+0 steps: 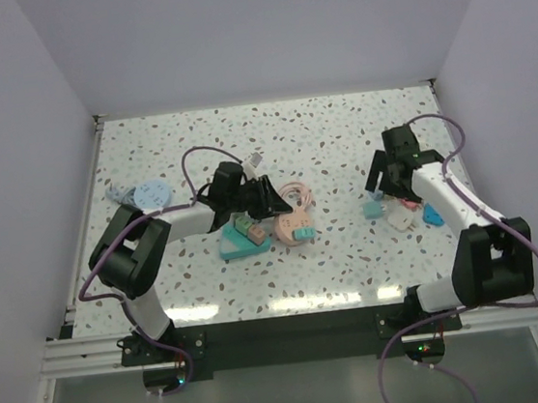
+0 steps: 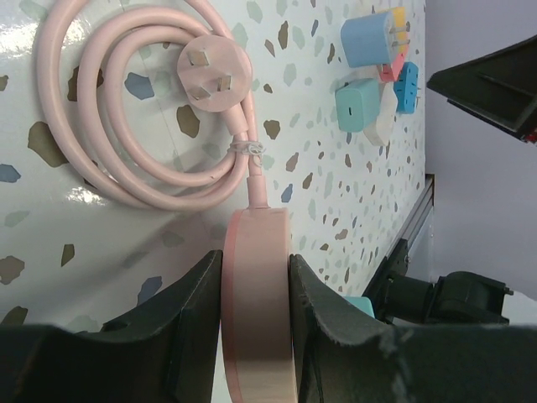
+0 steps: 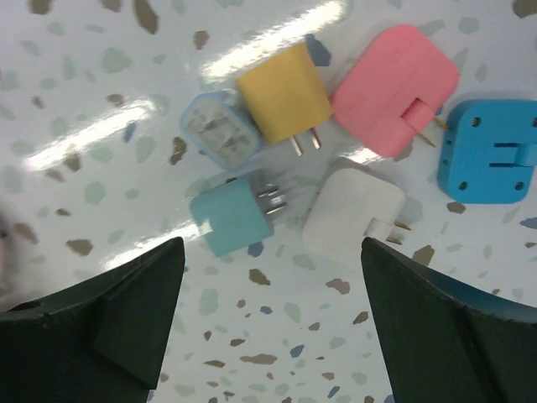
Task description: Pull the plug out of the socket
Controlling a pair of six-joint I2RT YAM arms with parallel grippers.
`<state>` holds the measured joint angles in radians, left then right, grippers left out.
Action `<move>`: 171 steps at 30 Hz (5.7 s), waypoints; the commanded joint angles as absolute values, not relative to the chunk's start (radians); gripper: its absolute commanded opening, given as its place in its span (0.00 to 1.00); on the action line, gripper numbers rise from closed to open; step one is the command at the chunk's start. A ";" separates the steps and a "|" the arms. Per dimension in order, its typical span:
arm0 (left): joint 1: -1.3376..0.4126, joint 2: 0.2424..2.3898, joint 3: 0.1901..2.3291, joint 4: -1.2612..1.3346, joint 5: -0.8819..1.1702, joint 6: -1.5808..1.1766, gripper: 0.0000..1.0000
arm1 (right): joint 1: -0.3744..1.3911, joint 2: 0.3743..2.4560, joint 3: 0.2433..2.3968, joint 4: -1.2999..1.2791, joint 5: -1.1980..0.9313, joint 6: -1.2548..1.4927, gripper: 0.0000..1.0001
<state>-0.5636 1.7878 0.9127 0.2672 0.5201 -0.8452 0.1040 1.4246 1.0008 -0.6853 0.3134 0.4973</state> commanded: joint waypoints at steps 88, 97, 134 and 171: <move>-0.474 1.667 1.040 0.287 0.561 -0.838 0.00 | 0.364 1.302 1.341 -0.936 0.113 0.362 0.00; -0.472 1.661 1.023 0.295 0.589 -0.830 0.00 | 0.072 1.407 1.054 -0.758 0.351 0.557 0.00; 0.260 1.847 1.243 0.002 0.497 -0.594 0.00 | 0.222 1.327 1.097 -0.577 -0.258 0.402 0.98; 0.155 1.307 0.862 -0.126 0.534 -0.589 1.00 | 0.862 1.921 1.451 -0.492 -0.219 0.164 0.60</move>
